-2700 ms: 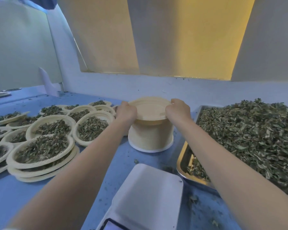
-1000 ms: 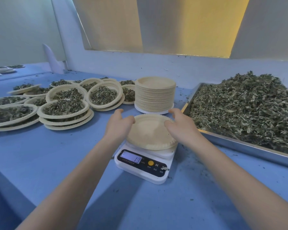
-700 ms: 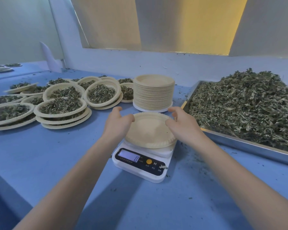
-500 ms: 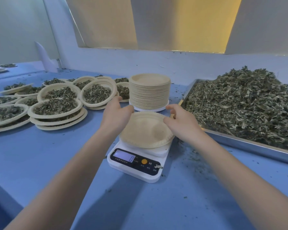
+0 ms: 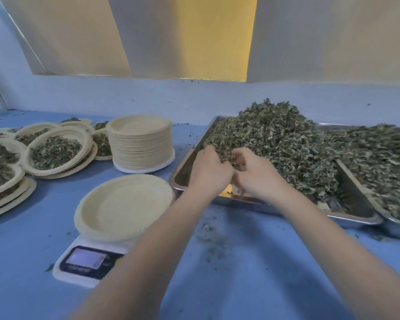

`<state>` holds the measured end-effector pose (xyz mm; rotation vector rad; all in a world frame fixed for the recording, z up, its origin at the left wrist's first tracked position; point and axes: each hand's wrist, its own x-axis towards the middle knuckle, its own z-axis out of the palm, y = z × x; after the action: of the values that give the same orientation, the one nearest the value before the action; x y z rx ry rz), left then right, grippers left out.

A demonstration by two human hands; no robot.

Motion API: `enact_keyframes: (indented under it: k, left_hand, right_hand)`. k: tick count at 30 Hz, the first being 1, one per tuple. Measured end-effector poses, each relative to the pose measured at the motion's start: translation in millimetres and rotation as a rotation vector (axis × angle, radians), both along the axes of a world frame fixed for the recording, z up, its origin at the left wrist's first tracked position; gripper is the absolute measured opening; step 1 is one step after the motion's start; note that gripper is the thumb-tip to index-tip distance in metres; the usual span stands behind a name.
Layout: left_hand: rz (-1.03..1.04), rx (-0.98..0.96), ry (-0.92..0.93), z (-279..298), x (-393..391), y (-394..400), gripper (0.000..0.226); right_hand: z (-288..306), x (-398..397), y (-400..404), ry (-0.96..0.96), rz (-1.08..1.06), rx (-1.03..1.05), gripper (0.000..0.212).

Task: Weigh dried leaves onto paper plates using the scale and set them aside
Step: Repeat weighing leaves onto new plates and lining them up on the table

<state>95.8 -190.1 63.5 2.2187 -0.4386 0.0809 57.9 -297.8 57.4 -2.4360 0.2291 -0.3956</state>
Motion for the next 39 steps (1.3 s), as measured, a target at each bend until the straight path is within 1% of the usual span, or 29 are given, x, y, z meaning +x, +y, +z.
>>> enact_keyframes:
  k: [2, 4, 6, 8, 9, 10, 12, 14, 15, 16, 17, 18, 19, 20, 21, 22, 23, 24, 26, 27, 29, 31, 33, 35, 37, 39]
  left_hand:
    - [-0.047, 0.102, 0.048, -7.1, 10.3, -27.7, 0.057]
    - [-0.021, 0.265, 0.079, -11.6, 27.6, -45.2, 0.065]
    - [0.058, 0.468, 0.127, -17.1, 50.3, -54.7, 0.064]
    - [0.123, 0.64, 0.191, -24.0, 68.8, -58.8, 0.061]
    - [0.138, 0.698, 0.224, -27.4, 75.5, -60.8, 0.062]
    - [0.141, 0.738, 0.247, -30.4, 78.7, -63.8, 0.061]
    - [0.093, 0.769, 0.224, -36.5, 82.7, -74.3, 0.056]
    - [-0.086, 0.695, 0.193, -40.1, 81.1, -87.2, 0.061]
    - [-0.208, 0.591, 0.217, -40.1, 80.1, -90.8, 0.065]
    - [-0.297, 0.457, 0.281, -39.0, 78.9, -92.1, 0.069]
    - [-0.329, 0.334, 0.355, -36.2, 79.9, -91.2, 0.075]
    - [-0.306, 0.259, 0.368, -32.2, 83.0, -88.5, 0.078]
    - [-0.239, 0.23, 0.329, -29.1, 88.6, -86.5, 0.078]
    - [-0.149, 0.266, 0.256, -26.6, 94.5, -85.5, 0.077]
    - [-0.057, 0.366, 0.196, -24.4, 99.9, -85.2, 0.079]
    - [0.007, 0.479, 0.184, -22.5, 101.8, -85.9, 0.083]
    - [0.024, 0.556, 0.211, -22.0, 102.5, -88.5, 0.087]
    - [0.006, 0.587, 0.256, -22.9, 102.2, -91.9, 0.092]
    - [-0.061, 0.526, 0.327, -28.1, 101.1, -99.4, 0.099]
    - [-0.095, 0.476, 0.337, -32.0, 101.1, -102.9, 0.101]
    - [-0.165, 0.441, 0.327, -34.9, 97.6, -109.7, 0.103]
    - [-0.217, 0.431, 0.327, -33.4, 92.8, -113.8, 0.101]
    - [-0.246, 0.374, 0.348, -31.9, 89.1, -114.9, 0.096]
    - [-0.257, 0.249, 0.386, -28.9, 84.7, -112.3, 0.09]
    - [-0.261, 0.137, 0.411, -23.2, 80.8, -108.0, 0.084]
    - [-0.263, 0.075, 0.406, -12.2, 76.1, -103.5, 0.079]
  right_hand:
    - [-2.2, -4.5, -35.0, 0.139, -0.08, -0.115, 0.059]
    - [-5.5, -7.0, -69.3, 0.29, -0.166, -0.259, 0.062]
    - [-7.3, -5.9, -99.1, 0.421, -0.247, -0.345, 0.073]
    - [-8.8, -1.6, -118.2, 0.521, -0.295, -0.374, 0.082]
    - [-10.8, 2.2, -123.2, 0.548, -0.296, -0.378, 0.08]
    - [-13.9, 7.6, -126.1, 0.552, -0.283, -0.378, 0.074]
    - [-20.7, 20.8, -124.5, 0.514, -0.227, -0.351, 0.059]
    - [-26.0, 33.2, -118.9, 0.448, -0.116, -0.287, 0.055]
    - [-27.3, 38.2, -117.2, 0.409, -0.042, -0.242, 0.06]
    - [-26.4, 40.6, -116.5, 0.378, 0.03, -0.188, 0.068]
    - [-23.9, 41.2, -117.8, 0.356, 0.088, -0.13, 0.075]
    - [-21.4, 41.1, -120.6, 0.336, 0.122, -0.098, 0.08]
    - [-18.3, 41.2, -124.5, 0.31, 0.133, -0.112, 0.082]
    - [-15.8, 42.2, -128.4, 0.284, 0.118, -0.172, 0.085]
    - [-13.6, 44.3, -131.8, 0.276, 0.089, -0.258, 0.089]
    - [-12.0, 47.5, -133.3, 0.303, 0.059, -0.332, 0.096]
    - [-11.3, 51.3, -132.3, 0.358, 0.048, -0.375, 0.104]
    - [-11.9, 55.5, -129.7, 0.422, 0.055, -0.394, 0.112]
    - [-14.6, 64.0, -122.1, 0.495, 0.085, -0.403, 0.117]
    - [-16.0, 67.8, -119.2, 0.495, 0.094, -0.399, 0.115]
    - [-19.2, 72.4, -116.2, 0.462, 0.094, -0.378, 0.108]
    - [-22.2, 72.3, -114.2, 0.427, 0.086, -0.355, 0.107]
    - [-24.2, 70.4, -113.1, 0.379, 0.093, -0.329, 0.103]
    - [-22.9, 66.9, -112.9, 0.33, 0.104, -0.294, 0.09]
    - [-18.4, 62.8, -115.5, 0.279, 0.099, -0.242, 0.071]
    - [-10.8, 57.6, -118.1, 0.224, 0.08, -0.171, 0.058]
